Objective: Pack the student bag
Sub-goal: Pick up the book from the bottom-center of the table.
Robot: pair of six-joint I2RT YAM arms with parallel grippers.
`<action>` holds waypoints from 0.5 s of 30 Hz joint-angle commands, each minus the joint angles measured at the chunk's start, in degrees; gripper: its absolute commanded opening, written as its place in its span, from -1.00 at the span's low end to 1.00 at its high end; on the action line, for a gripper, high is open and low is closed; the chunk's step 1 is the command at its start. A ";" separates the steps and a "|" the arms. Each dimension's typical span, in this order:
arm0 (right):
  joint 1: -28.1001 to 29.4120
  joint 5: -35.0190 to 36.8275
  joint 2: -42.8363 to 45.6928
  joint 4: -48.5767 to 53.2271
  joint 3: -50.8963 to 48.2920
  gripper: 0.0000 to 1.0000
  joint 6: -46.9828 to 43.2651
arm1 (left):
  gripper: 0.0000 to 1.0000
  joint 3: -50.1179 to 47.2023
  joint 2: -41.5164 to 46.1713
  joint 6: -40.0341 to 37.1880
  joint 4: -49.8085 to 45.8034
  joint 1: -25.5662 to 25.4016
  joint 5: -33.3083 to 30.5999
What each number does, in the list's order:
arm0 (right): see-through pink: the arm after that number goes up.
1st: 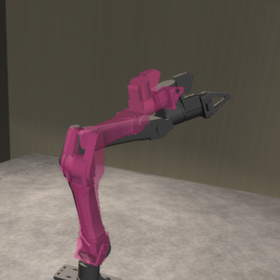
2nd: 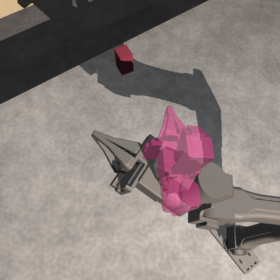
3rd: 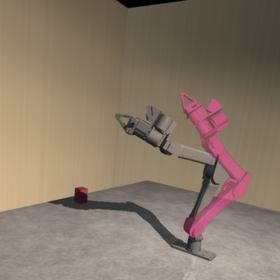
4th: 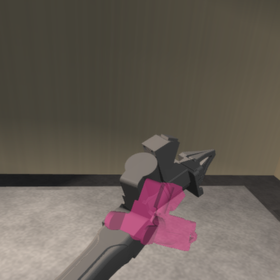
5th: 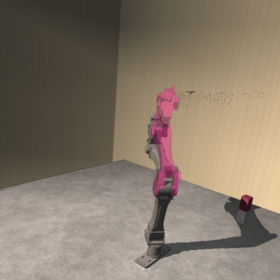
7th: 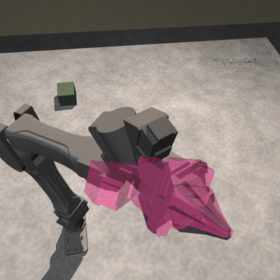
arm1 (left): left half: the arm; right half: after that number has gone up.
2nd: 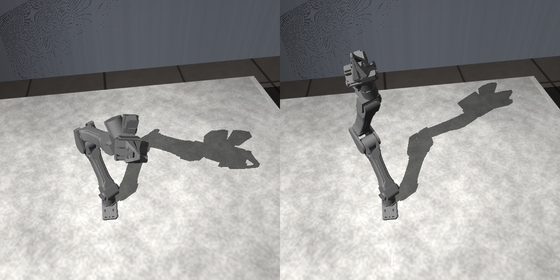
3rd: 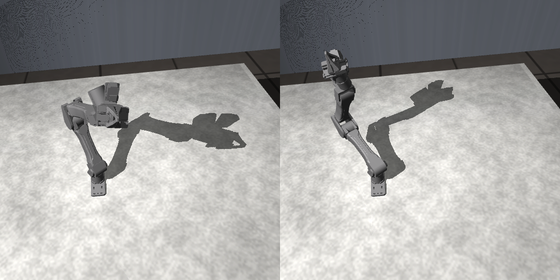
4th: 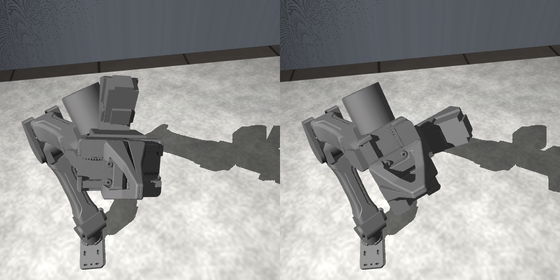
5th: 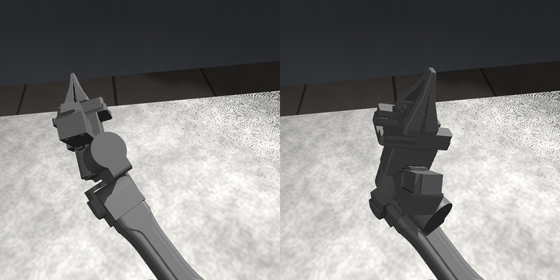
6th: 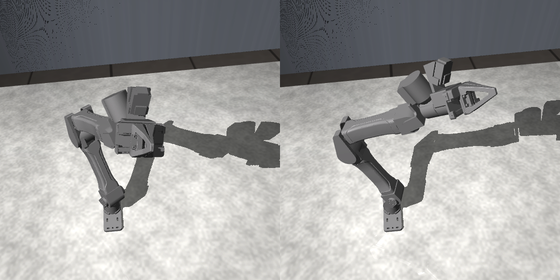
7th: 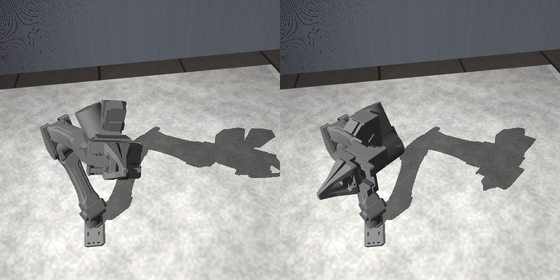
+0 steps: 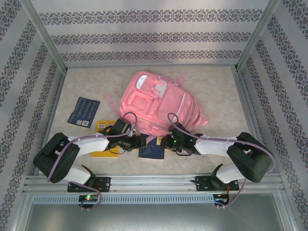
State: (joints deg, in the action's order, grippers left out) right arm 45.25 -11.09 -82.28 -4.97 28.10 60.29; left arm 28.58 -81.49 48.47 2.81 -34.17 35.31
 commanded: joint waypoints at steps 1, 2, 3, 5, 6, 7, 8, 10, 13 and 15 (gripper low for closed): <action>1.14 -2.83 -3.93 -5.10 0.04 -0.49 0.53 | 0.08 -1.20 2.86 3.60 2.68 -0.91 5.46; 1.17 -2.90 -4.09 -5.26 0.03 -0.50 0.62 | 0.08 -1.57 3.44 4.14 4.17 -0.90 6.07; 1.10 -3.03 -4.19 -5.38 0.05 -0.50 0.61 | 0.08 -1.89 3.81 4.73 5.53 -0.90 6.46; 1.15 -3.07 -4.28 -5.62 -0.05 -0.50 0.62 | 0.09 -2.72 3.69 6.45 9.35 -0.90 7.67; 1.09 -3.12 -4.21 -5.75 -0.12 -0.50 0.59 | 0.09 -3.12 3.40 7.32 11.31 -0.94 8.13; 1.13 -3.15 -4.23 -5.96 -0.23 -0.50 0.65 | 0.09 -3.60 2.76 8.33 13.64 -0.94 8.78; 1.15 -3.23 -4.24 -6.13 -0.40 -0.51 0.75 | 0.09 -4.02 2.17 9.26 15.96 -1.03 9.56; 1.07 -3.23 -4.16 -6.53 -0.65 -0.51 0.85 | 0.09 -4.78 1.27 10.90 19.66 -0.99 10.53; 1.04 -3.21 -4.11 -7.40 -1.19 -0.51 1.06 | 0.00 -5.39 0.34 11.89 22.04 -0.98 11.01; 0.89 -3.36 -4.10 -7.79 -1.38 -0.51 1.19 | -0.13 -5.64 -0.55 12.40 23.75 -1.03 11.43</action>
State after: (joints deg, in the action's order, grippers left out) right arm 45.21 -11.29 -82.65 -6.31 27.77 60.36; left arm 23.35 -81.10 58.85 17.82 -34.17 43.59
